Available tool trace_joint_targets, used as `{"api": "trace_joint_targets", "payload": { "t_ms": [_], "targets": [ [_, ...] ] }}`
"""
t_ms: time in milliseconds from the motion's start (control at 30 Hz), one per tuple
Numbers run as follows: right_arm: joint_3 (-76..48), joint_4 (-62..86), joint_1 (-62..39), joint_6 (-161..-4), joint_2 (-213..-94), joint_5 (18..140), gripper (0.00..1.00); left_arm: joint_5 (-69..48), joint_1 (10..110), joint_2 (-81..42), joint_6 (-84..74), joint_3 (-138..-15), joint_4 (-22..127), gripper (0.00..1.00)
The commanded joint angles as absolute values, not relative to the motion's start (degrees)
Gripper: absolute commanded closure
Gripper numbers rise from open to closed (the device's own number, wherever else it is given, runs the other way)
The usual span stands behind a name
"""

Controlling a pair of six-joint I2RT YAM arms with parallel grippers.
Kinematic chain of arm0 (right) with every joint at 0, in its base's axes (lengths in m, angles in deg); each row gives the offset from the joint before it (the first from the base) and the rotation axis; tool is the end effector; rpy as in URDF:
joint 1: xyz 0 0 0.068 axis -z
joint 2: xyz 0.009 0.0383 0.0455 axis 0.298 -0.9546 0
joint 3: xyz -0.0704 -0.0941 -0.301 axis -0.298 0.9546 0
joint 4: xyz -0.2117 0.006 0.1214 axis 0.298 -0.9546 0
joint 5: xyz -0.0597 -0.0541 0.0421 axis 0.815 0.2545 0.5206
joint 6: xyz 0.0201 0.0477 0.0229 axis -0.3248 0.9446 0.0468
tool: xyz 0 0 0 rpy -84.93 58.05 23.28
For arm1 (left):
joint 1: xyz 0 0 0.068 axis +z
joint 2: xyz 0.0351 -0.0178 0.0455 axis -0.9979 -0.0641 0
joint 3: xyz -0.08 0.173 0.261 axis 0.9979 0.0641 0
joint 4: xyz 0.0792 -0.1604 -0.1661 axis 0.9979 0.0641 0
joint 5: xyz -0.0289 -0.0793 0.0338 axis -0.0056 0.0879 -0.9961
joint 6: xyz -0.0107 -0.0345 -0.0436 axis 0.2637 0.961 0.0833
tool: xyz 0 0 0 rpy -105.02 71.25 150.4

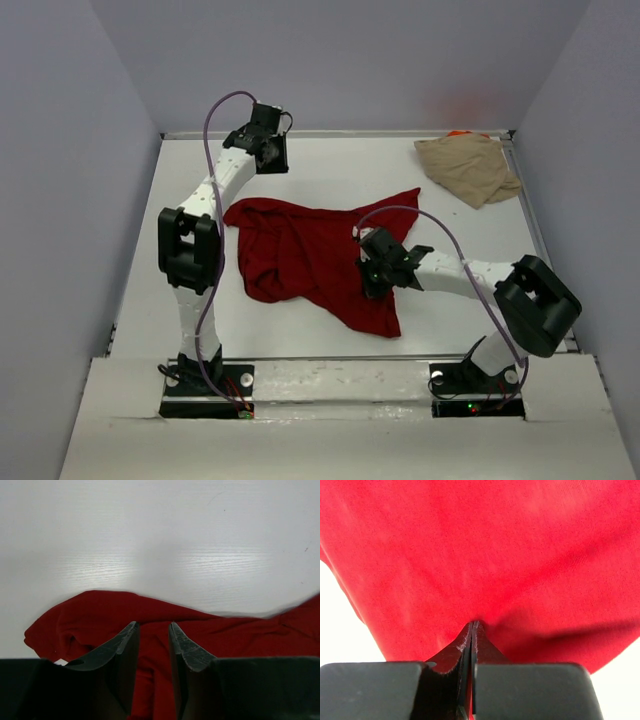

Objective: Fold and stack the t-shirts
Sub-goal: Flatten the tshirt out

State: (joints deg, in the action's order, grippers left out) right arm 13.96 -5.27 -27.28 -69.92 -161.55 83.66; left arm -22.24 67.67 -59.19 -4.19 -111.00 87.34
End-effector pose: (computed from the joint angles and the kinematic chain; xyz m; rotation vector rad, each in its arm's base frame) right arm 0.1993 0.1997 0.2261 -0.5999 2.6145 0.4535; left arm 0.4479 -0.1489 0.3531 0.0962 2.2851 -0.2177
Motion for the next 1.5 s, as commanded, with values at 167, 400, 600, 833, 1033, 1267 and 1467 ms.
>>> {"api": "trace_joint_targets", "payload": {
  "t_ms": [167,400,600,833,1033,1267,1467],
  "targets": [
    [5.6,-10.1,-27.0,-71.0,-156.6,94.0,1.0,-22.8,67.3,-54.2,-4.7,-109.9,86.9,0.6],
    [-18.2,-13.5,-25.6,-78.4,-169.5,99.4,0.47,-22.0,67.0,-55.6,-5.0,-111.0,87.7,0.59],
    [-31.6,-13.5,-13.9,-78.8,-181.8,90.2,0.48,-25.0,66.9,-59.0,-5.0,-112.3,90.7,0.6],
    [-30.9,-9.5,2.9,-74.9,-186.9,73.4,0.66,-23.6,67.0,-58.4,-4.6,-112.5,89.9,0.6],
    [-24.8,-0.9,9.8,-74.4,-184.0,59.0,0.59,-15.7,68.7,-57.2,-4.5,-109.3,85.2,0.6],
    [-24.6,2.6,11.0,-73.7,-184.8,47.5,0.61,5.4,73.1,-55.9,-1.7,-103.0,76.2,0.61],
    [-19.4,8.8,15.4,-68.1,-184.2,42.7,0.62,9.4,75.5,-57.1,-0.5,-101.6,74.2,0.61]
  ]
}}
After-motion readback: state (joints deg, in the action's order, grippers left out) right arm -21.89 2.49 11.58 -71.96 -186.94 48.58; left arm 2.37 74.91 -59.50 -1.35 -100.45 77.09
